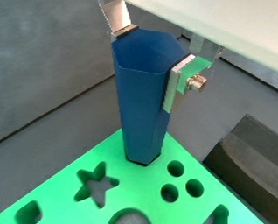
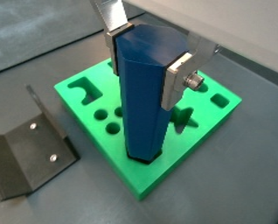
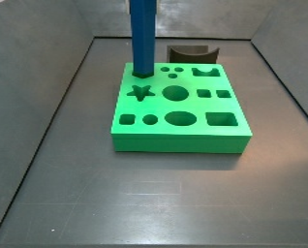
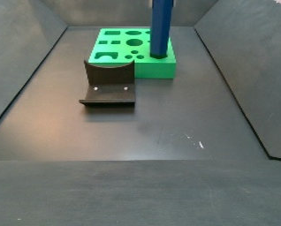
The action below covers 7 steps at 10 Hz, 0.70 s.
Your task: Insert the hexagon object.
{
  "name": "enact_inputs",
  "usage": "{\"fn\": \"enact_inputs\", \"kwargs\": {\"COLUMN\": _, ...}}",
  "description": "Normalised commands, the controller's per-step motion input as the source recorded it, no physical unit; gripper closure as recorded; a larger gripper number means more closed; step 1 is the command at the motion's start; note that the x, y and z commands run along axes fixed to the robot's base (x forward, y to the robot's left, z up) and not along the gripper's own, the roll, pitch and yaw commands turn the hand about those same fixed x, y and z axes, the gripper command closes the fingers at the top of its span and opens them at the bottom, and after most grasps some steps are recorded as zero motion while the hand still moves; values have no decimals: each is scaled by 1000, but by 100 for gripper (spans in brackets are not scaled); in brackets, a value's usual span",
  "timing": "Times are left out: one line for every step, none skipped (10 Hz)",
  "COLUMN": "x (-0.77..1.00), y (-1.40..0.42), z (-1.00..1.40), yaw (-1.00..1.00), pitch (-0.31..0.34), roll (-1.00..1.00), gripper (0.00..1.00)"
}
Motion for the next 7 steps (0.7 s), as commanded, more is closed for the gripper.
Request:
{"fn": "enact_inputs", "kwargs": {"x": 0, "y": 51, "z": -437, "yaw": 0, "pitch": -63, "roll": -14, "gripper": 100}}
{"fn": "enact_inputs", "kwargs": {"x": 17, "y": -17, "z": -497, "yaw": 0, "pitch": -86, "roll": -40, "gripper": 100}}
{"fn": "enact_inputs", "kwargs": {"x": 74, "y": -129, "z": -414, "yaw": 0, "pitch": -51, "roll": -66, "gripper": 100}}
{"fn": "enact_inputs", "kwargs": {"x": 11, "y": -183, "z": -323, "yaw": 0, "pitch": -64, "roll": -111, "gripper": 100}}
{"fn": "enact_inputs", "kwargs": {"x": 0, "y": -229, "z": -271, "yaw": 0, "pitch": -74, "roll": -111, "gripper": 100}}
{"fn": "enact_inputs", "kwargs": {"x": 0, "y": -203, "z": -289, "yaw": 0, "pitch": -81, "roll": -109, "gripper": 100}}
{"fn": "enact_inputs", "kwargs": {"x": 0, "y": -140, "z": -323, "yaw": 0, "pitch": -87, "roll": -111, "gripper": 100}}
